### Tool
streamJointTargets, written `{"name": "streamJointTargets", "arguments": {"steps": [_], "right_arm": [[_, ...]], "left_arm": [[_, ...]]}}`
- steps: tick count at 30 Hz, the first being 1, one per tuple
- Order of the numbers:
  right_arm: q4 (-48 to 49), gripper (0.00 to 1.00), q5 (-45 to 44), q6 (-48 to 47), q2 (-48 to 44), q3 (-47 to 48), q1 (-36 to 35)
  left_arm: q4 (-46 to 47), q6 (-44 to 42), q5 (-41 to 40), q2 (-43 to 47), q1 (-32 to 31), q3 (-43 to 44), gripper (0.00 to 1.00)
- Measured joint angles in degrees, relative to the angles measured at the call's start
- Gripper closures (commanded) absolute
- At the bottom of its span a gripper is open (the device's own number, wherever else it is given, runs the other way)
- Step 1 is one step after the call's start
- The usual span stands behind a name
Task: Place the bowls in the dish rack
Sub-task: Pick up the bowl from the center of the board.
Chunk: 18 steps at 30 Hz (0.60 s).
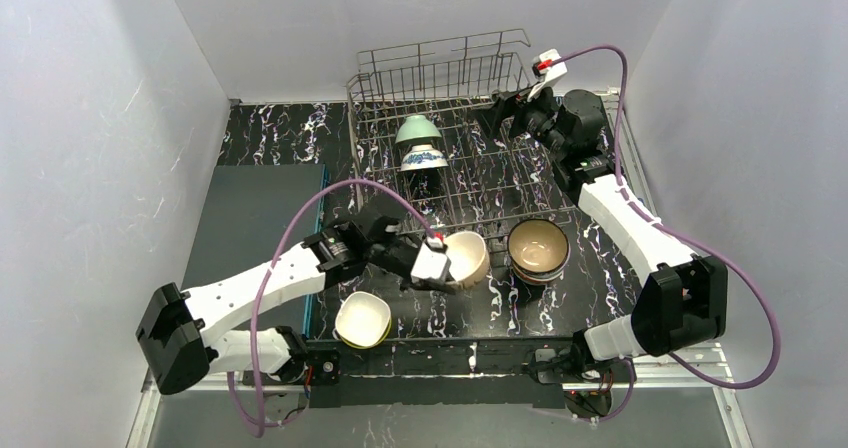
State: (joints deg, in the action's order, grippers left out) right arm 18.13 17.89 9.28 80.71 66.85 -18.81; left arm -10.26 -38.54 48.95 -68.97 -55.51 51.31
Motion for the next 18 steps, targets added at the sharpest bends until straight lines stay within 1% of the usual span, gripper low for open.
{"name": "streamJointTargets", "arguments": {"steps": [4,10,13,18], "right_arm": [[0.02,0.01,0.00,1.27,-0.37,0.00,0.00],[0.48,0.01,0.17,4.35,-0.39,0.00,0.00],[1.25,0.01,0.72,6.40,-0.39,0.00,0.00],[0.79,0.01,1.77,12.07,-0.20,0.31,0.00]], "left_arm": [[8.15,6.01,3.74,1.81,6.19,-1.92,1.00],[17.62,13.05,4.07,3.10,13.44,-4.07,1.00],[20.63,15.56,2.80,3.48,16.68,-4.87,1.00],[23.93,18.21,-2.73,4.44,21.16,-6.40,1.00]]}}
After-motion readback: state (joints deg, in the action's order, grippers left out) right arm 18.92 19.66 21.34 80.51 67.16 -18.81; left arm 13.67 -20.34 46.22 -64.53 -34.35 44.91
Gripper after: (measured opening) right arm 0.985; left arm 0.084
